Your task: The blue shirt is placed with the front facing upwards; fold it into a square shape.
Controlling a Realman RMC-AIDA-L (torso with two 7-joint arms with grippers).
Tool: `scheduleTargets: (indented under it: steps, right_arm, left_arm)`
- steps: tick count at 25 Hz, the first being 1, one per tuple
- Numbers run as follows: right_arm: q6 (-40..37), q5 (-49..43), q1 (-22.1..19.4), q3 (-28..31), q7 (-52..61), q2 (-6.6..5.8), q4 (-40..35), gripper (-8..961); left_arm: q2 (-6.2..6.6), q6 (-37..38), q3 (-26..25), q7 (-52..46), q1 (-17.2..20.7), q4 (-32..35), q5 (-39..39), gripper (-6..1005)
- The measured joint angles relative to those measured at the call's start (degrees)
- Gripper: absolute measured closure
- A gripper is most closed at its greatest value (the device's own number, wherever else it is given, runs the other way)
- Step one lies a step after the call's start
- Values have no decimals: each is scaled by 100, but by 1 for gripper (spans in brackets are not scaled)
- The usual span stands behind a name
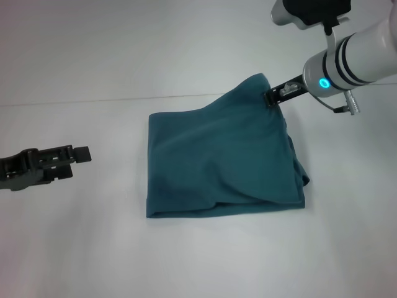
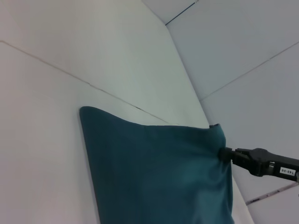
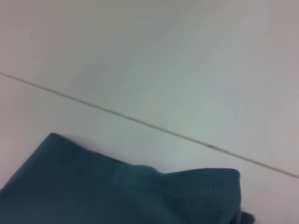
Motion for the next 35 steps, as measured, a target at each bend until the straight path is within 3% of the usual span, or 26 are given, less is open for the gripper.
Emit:
scheduleTargets:
  steps: [7, 21, 30, 35]
  right_arm:
    - [255, -373, 47, 31, 205, 0, 137, 890]
    - [1112, -672, 342, 46, 265, -1, 1163, 868]
    - [1218, -701, 355, 14, 220, -6, 1261, 853]
    - [1294, -710, 461, 3, 263, -112, 1591, 845]
  left_arm:
    - [-10, -10, 0, -11, 13, 0, 0, 114]
    - [-26, -21, 0, -20, 17, -60, 0, 113]
    - [-27, -20, 0, -20, 18, -62, 0, 113]
    - [-36, -19, 0, -20, 2, -70, 0, 113]
